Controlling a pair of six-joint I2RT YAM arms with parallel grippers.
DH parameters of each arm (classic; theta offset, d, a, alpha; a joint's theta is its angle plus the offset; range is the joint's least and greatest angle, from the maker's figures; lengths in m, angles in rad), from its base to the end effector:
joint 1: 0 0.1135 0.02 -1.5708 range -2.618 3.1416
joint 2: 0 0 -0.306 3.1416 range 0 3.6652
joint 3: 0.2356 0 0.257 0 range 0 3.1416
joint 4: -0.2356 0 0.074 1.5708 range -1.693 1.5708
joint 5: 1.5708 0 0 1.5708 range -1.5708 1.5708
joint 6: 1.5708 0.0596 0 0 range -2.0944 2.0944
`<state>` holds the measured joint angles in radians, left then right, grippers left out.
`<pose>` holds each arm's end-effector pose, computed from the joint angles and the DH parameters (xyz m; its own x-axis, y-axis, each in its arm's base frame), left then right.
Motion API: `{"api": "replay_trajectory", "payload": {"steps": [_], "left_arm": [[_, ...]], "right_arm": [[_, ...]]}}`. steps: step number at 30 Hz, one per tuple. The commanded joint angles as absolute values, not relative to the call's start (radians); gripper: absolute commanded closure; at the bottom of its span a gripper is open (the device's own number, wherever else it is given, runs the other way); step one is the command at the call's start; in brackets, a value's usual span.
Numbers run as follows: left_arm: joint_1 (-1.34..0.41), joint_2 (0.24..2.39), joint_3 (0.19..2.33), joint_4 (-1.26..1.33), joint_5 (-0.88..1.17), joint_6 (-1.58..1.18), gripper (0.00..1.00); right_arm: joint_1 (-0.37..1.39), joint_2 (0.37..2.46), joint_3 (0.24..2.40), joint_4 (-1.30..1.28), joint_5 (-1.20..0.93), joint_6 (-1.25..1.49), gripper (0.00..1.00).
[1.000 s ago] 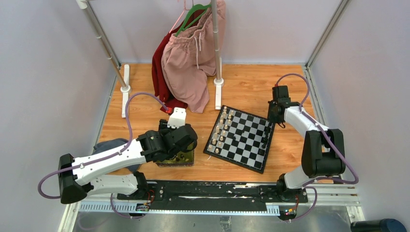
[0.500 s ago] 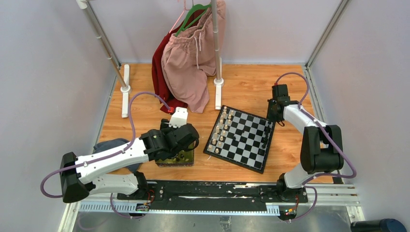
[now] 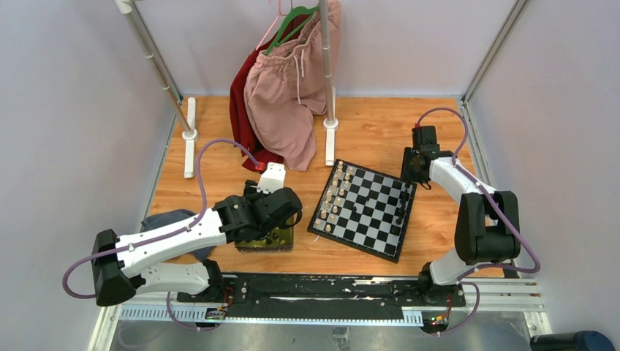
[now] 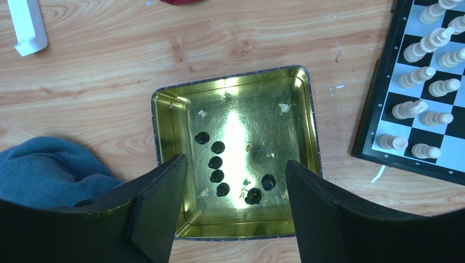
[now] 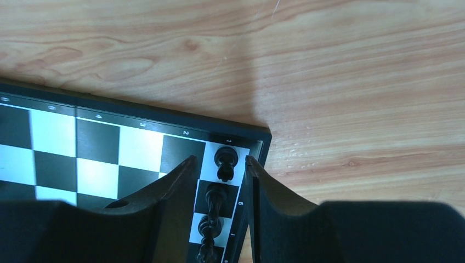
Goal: Set up the chess pieces on the board
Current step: Place the chess piece on the chessboard, then pick up the chess piece from the chessboard.
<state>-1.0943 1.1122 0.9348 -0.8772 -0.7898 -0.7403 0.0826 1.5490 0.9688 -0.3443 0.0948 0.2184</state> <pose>0.1286 -0.1568 0.3020 -0.6080 0.1427 -0.7810 0.0741 0.9896 0.1231 0.3348 0.0221 0.2262 -0.7822 0.1517 -0.6043 0.1477 0.9874 0.0567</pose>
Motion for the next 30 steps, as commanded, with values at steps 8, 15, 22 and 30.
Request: {"api": "replay_trajectory", "payload": {"steps": [8, 15, 22, 30], "left_arm": [[-1.088, 1.091, 0.931, -0.866, -0.796, -0.763, 0.28], [-1.087, 1.080, 0.921, -0.867, -0.794, -0.773, 0.28], [-1.087, 1.070, 0.912, -0.867, -0.790, -0.778, 0.28], [-1.087, 1.069, 0.911, -0.867, -0.791, -0.781, 0.28]], "right_arm": [[0.174, 1.446, 1.100, -0.436, 0.108, 0.147, 0.58], [0.306, 1.451, 1.129, -0.492, 0.066, 0.121, 0.58], [0.416, 1.477, 1.107, -0.501, 0.042, 0.136, 0.58], [0.483, 1.515, 1.101, -0.497, 0.034, 0.153, 0.58]]}}
